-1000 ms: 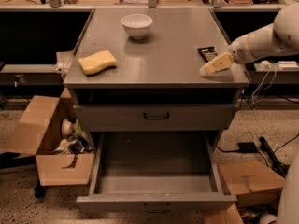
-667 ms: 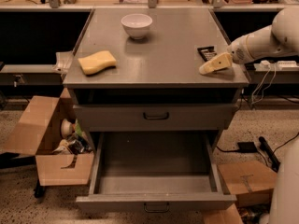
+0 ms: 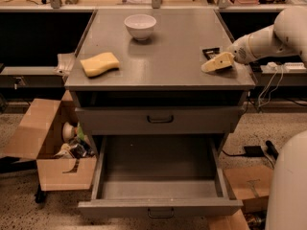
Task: Place rxbar chocolate into middle drawer
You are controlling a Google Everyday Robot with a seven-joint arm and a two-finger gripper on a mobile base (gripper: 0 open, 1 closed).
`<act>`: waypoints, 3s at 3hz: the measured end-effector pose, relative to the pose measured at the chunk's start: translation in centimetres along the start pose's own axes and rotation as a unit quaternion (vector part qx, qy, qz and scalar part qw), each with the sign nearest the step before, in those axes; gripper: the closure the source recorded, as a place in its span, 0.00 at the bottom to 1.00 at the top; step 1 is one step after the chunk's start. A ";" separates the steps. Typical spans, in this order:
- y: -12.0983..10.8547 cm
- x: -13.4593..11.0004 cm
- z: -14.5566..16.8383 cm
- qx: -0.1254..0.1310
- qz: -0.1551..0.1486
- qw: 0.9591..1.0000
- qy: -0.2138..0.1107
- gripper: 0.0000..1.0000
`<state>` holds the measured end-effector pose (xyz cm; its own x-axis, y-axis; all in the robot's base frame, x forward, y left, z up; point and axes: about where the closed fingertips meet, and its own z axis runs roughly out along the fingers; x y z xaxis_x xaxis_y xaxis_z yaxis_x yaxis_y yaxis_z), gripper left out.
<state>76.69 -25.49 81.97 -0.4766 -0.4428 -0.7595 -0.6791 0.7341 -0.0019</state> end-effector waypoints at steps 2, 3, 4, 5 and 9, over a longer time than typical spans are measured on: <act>0.0 -0.9 -0.8 0.000 0.000 1.000 0.000 0.89; 2.3 -3.9 -3.0 -0.012 -0.039 0.998 -0.043 1.00; 6.3 -7.8 -5.5 -0.040 -0.115 0.987 -0.101 1.00; 10.0 -10.6 -8.2 -0.069 -0.181 0.970 -0.145 1.00; 20.6 -1.6 -9.4 -0.147 -0.318 0.930 -0.115 1.00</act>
Offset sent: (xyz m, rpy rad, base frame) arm -0.0260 0.0514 0.0713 0.0262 -0.2001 0.1853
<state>58.23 -14.54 89.23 0.1829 -0.5921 -0.7848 -0.9216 0.1748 -0.3466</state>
